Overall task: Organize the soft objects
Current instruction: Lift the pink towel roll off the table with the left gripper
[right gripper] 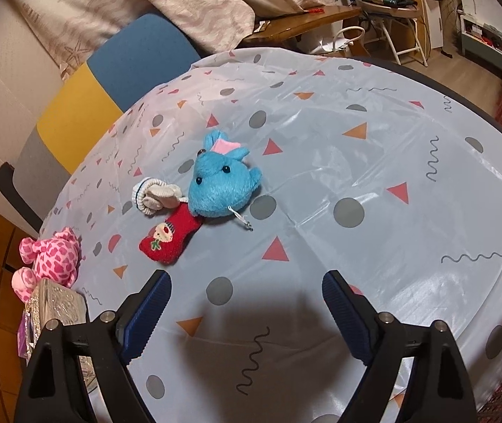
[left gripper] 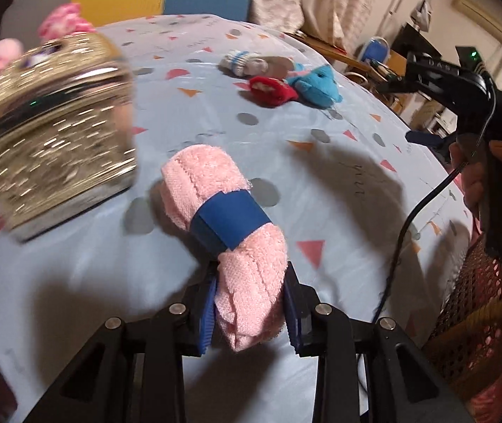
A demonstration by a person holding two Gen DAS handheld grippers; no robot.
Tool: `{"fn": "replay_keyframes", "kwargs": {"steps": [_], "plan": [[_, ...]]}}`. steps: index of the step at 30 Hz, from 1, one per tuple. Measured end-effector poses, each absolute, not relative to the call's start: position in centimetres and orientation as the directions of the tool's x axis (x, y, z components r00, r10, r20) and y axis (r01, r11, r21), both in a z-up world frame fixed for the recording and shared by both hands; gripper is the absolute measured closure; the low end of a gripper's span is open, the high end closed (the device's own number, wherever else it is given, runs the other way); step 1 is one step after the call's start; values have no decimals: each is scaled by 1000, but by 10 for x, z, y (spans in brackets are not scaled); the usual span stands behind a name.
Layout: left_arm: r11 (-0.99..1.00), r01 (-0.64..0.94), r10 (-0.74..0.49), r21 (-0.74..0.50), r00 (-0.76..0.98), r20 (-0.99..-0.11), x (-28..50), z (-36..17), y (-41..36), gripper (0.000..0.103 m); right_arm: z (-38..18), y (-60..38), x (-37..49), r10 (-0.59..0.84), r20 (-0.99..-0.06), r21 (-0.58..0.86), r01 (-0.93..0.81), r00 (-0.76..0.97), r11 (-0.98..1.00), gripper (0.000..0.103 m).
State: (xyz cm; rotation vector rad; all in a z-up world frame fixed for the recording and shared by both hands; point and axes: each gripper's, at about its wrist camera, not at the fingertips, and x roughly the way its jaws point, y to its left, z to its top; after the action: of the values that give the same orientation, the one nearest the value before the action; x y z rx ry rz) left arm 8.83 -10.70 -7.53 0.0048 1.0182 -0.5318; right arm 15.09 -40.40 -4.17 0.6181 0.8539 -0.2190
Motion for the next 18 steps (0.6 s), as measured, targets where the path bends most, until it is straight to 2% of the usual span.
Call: {"fn": "replay_keyframes", "kwargs": {"steps": [7, 12, 18], "plan": [[900, 369, -394, -232, 465, -793, 77, -79, -80, 63, -47, -398, 155, 70, -783, 399, 412, 618, 819, 17], [904, 380, -376, -197, 486, -788, 76, -81, -86, 61, -50, -390, 159, 79, -795, 379, 391, 602, 839, 17], [894, 392, -405, -218, 498, -767, 77, -85, -84, 61, -52, -367, 168, 105, -816, 327, 304, 569, 895, 19]]}}
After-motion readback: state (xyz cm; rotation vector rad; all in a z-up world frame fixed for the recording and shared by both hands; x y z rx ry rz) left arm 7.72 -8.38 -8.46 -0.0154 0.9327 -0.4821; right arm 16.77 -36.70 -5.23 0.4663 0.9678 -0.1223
